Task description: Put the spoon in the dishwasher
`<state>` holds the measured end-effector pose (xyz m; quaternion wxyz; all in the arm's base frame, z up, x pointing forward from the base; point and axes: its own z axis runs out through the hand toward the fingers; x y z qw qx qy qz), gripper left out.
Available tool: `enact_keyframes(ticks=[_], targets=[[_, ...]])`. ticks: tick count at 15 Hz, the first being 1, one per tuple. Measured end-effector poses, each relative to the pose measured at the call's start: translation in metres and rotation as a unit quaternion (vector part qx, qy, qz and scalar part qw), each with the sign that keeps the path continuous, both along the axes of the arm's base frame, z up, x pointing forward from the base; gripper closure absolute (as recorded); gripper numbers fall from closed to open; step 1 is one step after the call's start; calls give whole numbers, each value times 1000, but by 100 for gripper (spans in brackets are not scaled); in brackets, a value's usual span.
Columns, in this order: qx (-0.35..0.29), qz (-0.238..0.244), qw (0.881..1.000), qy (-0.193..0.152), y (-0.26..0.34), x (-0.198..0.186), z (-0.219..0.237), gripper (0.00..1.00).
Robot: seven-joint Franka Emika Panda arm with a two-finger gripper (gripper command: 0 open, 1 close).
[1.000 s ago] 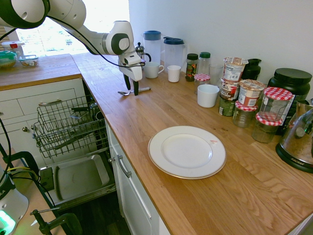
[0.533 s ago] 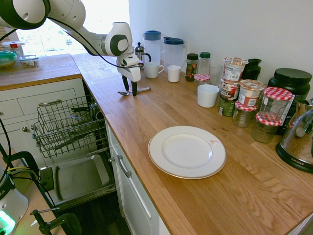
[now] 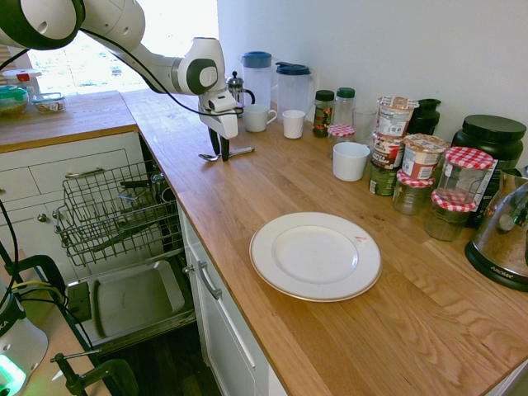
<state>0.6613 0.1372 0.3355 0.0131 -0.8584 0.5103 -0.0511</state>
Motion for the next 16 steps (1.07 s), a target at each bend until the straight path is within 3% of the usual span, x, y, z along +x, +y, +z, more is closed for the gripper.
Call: enact_keyframes(ticks=[12,16], targets=[[14,-2,1000,13,-2,6,5,100],[15,-4,1000,-4,9,-19,51,100]])
